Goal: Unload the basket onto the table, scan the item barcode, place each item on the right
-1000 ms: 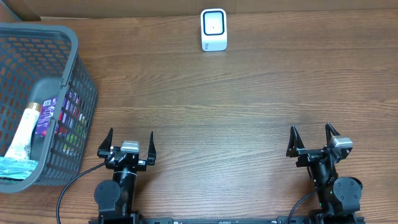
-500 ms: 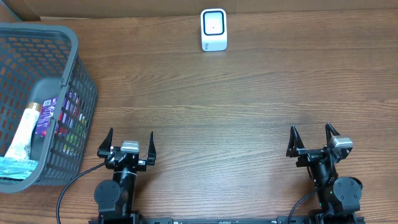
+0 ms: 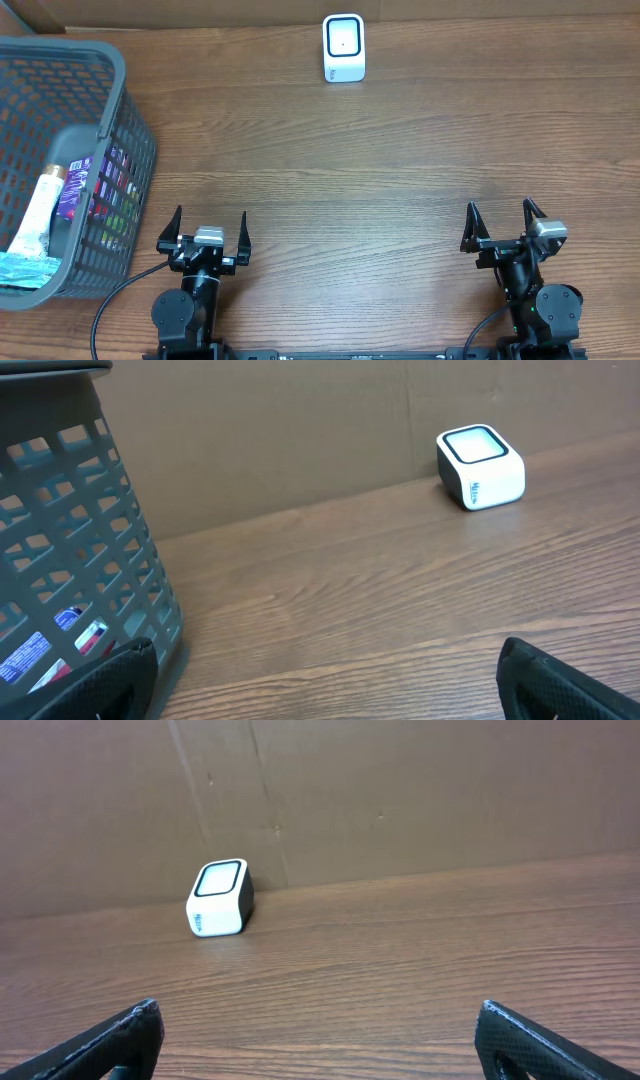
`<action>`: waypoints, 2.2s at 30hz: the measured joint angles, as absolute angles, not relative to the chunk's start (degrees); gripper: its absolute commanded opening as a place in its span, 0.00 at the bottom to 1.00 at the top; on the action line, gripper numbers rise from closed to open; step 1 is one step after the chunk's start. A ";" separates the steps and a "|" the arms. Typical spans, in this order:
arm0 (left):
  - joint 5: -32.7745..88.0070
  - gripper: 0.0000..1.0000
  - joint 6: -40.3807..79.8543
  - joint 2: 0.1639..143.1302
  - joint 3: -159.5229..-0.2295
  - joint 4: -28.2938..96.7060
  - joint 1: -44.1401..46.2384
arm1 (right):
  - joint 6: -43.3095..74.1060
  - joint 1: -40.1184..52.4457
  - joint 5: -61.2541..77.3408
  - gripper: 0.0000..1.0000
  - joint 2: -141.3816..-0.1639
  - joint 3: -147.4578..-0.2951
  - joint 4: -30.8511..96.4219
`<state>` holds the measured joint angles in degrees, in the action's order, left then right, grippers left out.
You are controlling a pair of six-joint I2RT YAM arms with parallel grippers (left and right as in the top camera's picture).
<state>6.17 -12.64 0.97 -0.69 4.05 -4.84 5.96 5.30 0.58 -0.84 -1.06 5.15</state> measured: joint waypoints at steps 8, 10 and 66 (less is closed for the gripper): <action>6.17 1.00 -12.64 0.97 -0.69 4.05 -4.84 | 5.96 5.30 0.05 1.00 -0.84 -1.06 5.17; 6.17 1.00 -12.64 0.97 -0.69 4.05 -4.84 | 5.96 5.28 -0.03 1.00 -0.84 -1.06 5.15; 22.13 1.00 -9.34 81.41 -108.38 76.77 -4.84 | 5.76 5.30 8.34 1.00 -57.58 -74.89 55.94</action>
